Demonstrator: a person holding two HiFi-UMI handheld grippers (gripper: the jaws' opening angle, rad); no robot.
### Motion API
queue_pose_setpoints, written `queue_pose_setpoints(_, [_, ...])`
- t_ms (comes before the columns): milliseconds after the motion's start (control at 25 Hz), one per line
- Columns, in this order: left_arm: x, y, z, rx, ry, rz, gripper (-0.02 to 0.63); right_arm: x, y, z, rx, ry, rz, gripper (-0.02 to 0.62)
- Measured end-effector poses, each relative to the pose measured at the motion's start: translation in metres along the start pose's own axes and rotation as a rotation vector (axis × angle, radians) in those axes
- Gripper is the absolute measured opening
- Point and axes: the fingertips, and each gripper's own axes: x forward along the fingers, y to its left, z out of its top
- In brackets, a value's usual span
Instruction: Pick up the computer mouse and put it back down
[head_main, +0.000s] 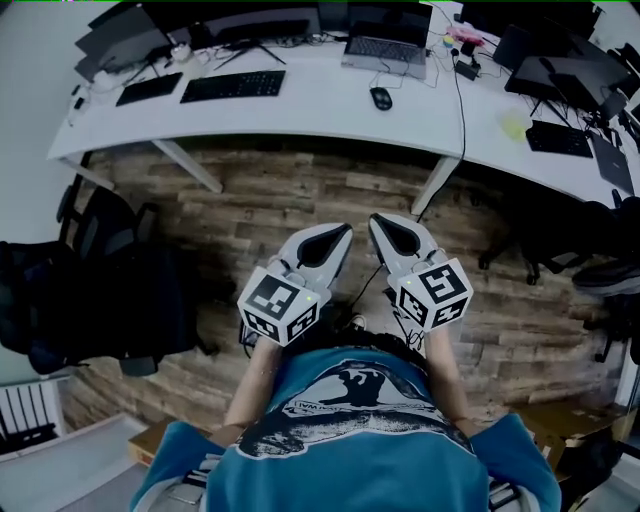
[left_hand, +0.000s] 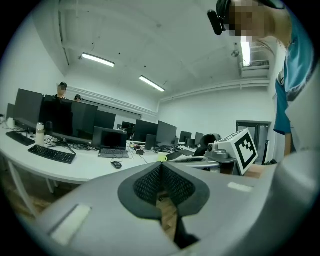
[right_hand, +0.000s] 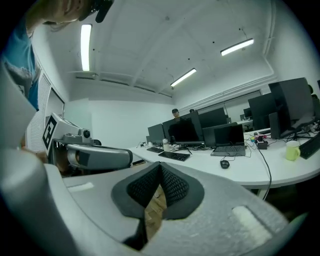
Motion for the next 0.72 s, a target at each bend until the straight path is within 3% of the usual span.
queue_pose_setpoints(440, [-0.002,0.0,-0.021,-0.023,0.057,0.022,0.012,-0.01,-0.019,-0.032,0.095,0.047,-0.03,0.002])
queue_pose_setpoints(720, [0.014,0.01,-0.021,-0.031,0.076,-0.005,0.012,-0.002,-0.042,-0.026,0.131,0.037,-0.066,0.002])
